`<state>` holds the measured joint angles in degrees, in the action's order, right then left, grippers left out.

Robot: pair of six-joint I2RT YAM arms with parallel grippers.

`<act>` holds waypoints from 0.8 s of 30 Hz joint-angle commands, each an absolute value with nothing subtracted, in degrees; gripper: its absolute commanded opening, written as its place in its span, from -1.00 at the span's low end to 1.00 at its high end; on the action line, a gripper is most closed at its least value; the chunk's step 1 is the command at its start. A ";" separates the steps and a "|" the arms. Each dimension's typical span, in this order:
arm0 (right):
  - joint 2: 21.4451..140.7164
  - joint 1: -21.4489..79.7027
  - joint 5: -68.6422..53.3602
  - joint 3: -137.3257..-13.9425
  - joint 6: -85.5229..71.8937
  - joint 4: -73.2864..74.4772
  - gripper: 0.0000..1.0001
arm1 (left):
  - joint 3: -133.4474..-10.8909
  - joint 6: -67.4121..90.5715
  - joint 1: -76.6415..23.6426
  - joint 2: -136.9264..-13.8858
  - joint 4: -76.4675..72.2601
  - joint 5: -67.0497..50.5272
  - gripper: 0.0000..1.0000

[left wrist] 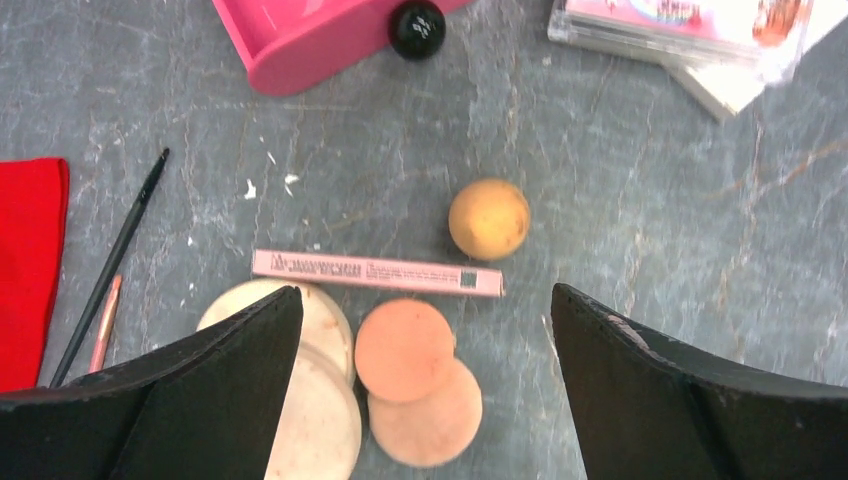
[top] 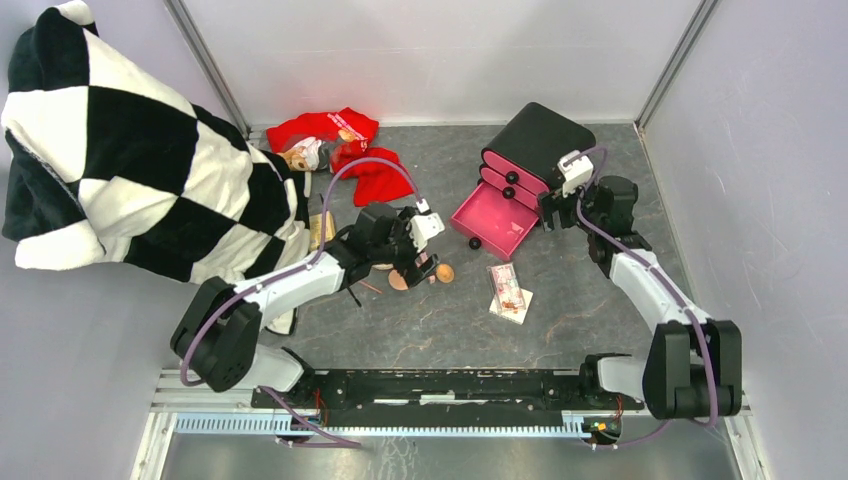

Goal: Organize the makeup
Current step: Open the drawer in the storage box, then pick up the makeup tool from the center of the board.

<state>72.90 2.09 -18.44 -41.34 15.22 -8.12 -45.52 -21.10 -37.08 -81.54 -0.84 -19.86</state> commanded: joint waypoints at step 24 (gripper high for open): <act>77.61 27.75 -40.43 -45.55 36.04 8.65 0.78 | -34.75 -36.81 -30.33 -68.59 1.96 -26.40 0.98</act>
<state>72.97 23.99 -37.65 -41.93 34.06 10.28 -35.35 -35.00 -35.07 -71.55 2.98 -21.39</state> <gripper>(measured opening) 0.895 0.991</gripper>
